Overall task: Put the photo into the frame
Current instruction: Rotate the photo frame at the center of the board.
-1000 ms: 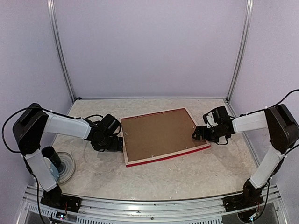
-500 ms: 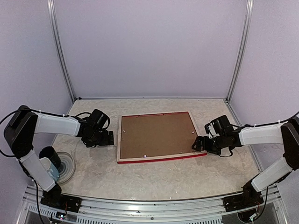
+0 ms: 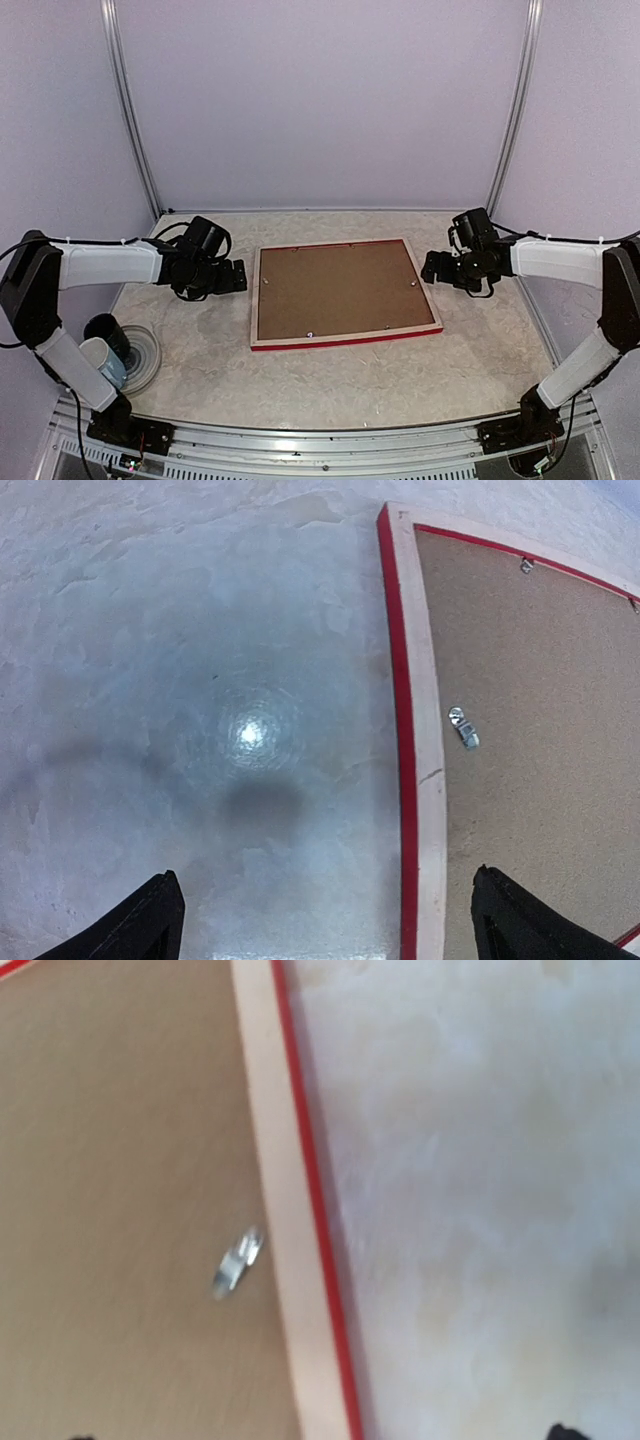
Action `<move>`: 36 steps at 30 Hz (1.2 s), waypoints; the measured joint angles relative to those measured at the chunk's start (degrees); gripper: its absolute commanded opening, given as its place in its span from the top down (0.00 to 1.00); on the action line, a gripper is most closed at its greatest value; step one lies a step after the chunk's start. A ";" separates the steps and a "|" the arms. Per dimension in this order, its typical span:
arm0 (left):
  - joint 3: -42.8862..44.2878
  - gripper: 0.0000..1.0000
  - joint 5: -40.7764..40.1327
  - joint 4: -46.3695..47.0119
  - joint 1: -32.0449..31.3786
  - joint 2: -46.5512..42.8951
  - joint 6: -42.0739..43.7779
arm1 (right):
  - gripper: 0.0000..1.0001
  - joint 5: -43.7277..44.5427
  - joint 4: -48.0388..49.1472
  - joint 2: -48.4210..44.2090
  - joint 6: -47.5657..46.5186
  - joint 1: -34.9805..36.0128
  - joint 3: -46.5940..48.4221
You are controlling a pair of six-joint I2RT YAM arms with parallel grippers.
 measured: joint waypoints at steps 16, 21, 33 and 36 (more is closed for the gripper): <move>8.04 0.01 -0.90 1.25 -10.60 9.27 0.46 | 0.30 1.07 0.13 22.60 -2.89 -0.76 13.38; 7.74 0.01 -0.81 1.40 -11.74 10.10 0.48 | 0.31 0.26 0.90 22.77 -2.89 -1.27 13.94; 8.48 0.01 -0.92 1.29 -13.73 11.72 1.01 | 0.35 -1.22 1.77 24.98 -3.48 -2.36 15.41; 10.49 0.01 -1.18 0.85 -14.64 12.76 1.46 | 0.35 -1.68 2.08 25.09 -3.89 -2.36 15.41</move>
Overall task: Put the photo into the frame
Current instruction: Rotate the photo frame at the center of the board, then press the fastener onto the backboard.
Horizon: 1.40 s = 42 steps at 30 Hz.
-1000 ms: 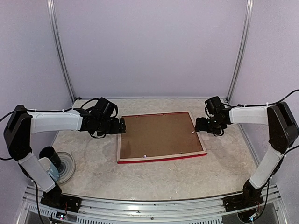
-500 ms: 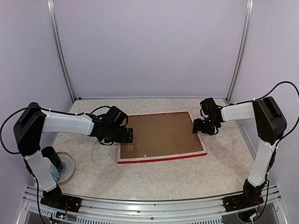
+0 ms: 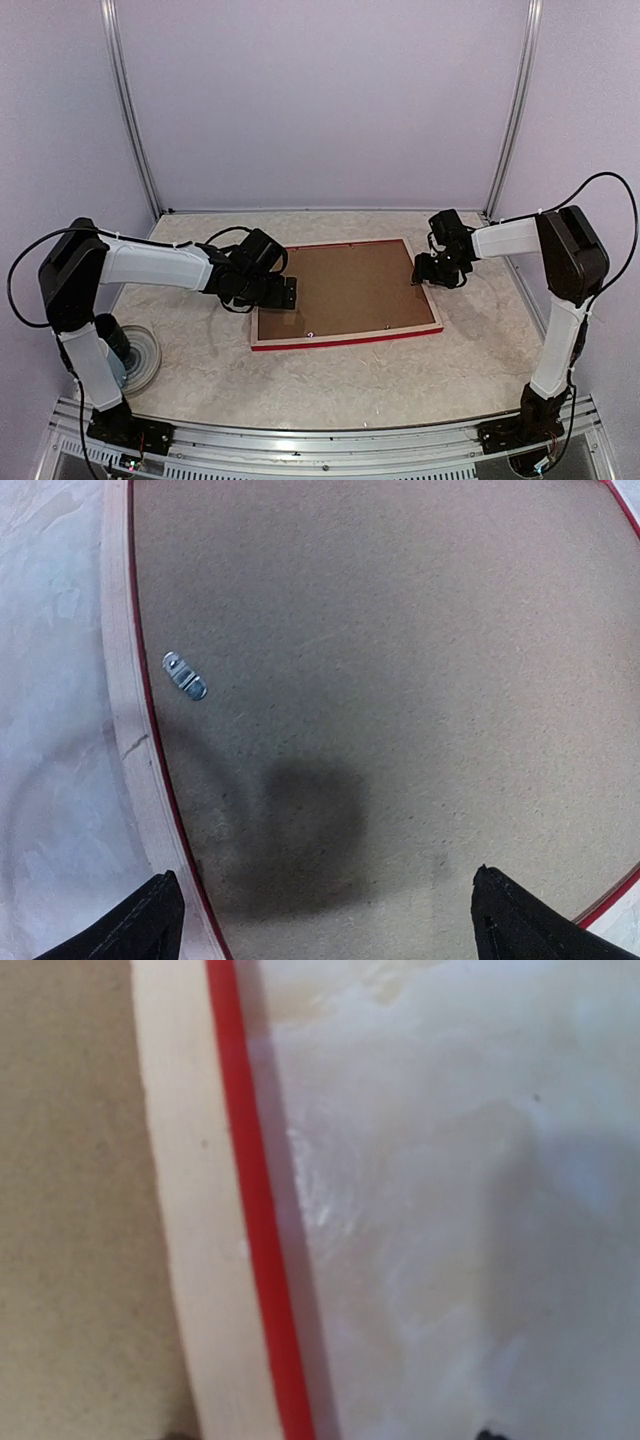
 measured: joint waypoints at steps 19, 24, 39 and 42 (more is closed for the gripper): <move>21.16 0.01 -2.25 -5.60 -6.16 18.51 2.93 | 0.43 -1.90 0.07 0.13 -2.58 0.00 0.02; 22.36 0.01 -2.69 -6.36 -6.21 19.06 3.08 | 0.48 -2.10 -0.94 0.13 -3.37 0.00 0.35; 23.52 0.02 -2.91 -7.26 -6.21 20.04 2.89 | 0.51 -1.38 -4.39 -0.37 -4.37 0.02 0.87; 23.52 0.02 -2.91 -7.15 -6.21 20.04 2.89 | 0.50 -1.18 -4.90 -0.52 -4.59 0.02 0.92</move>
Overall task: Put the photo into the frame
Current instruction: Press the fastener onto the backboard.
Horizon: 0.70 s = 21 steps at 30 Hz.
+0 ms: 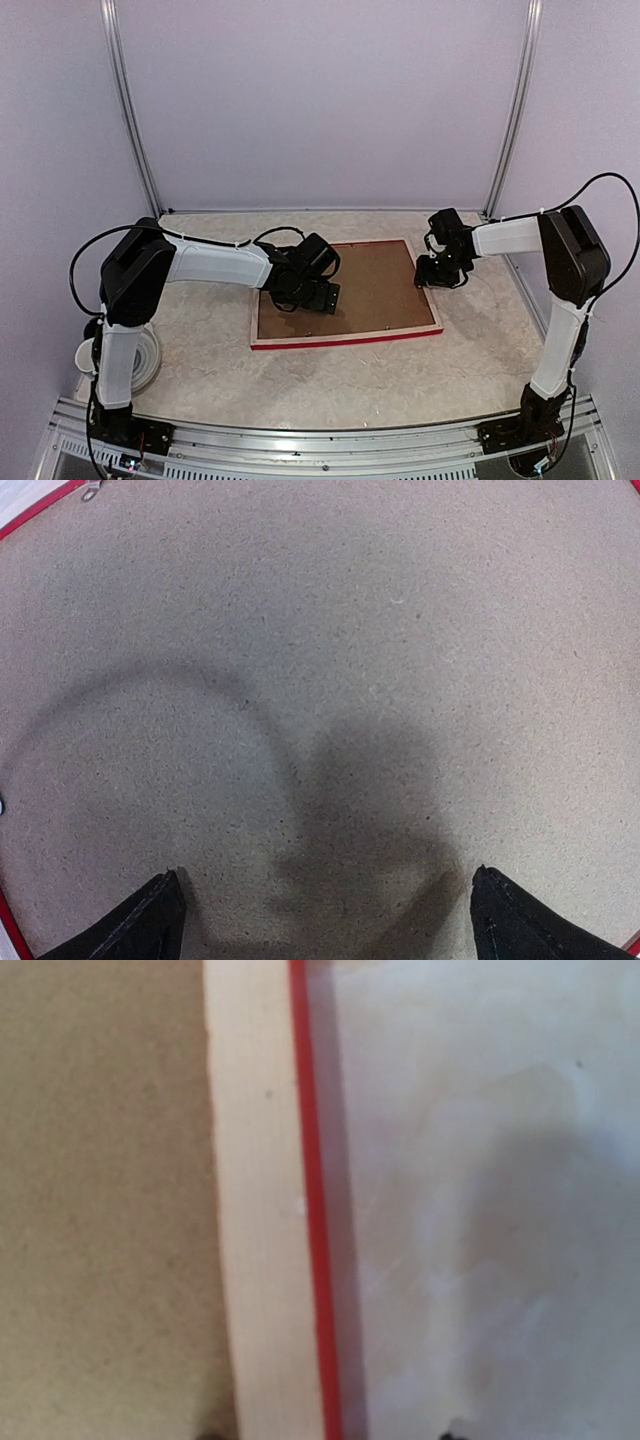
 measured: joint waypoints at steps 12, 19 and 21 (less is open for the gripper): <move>-0.02 0.02 0.07 0.70 0.00 0.00 -0.02 | 0.56 0.13 -2.54 -1.14 -0.48 -0.02 -0.28; -0.02 0.02 0.04 0.72 0.00 0.00 -0.07 | 0.46 -0.24 -2.25 -1.27 -0.83 -0.61 -0.76; -0.02 0.02 0.07 0.72 0.00 0.00 -0.09 | 0.46 -0.79 -1.88 -1.57 -0.83 -0.76 -1.22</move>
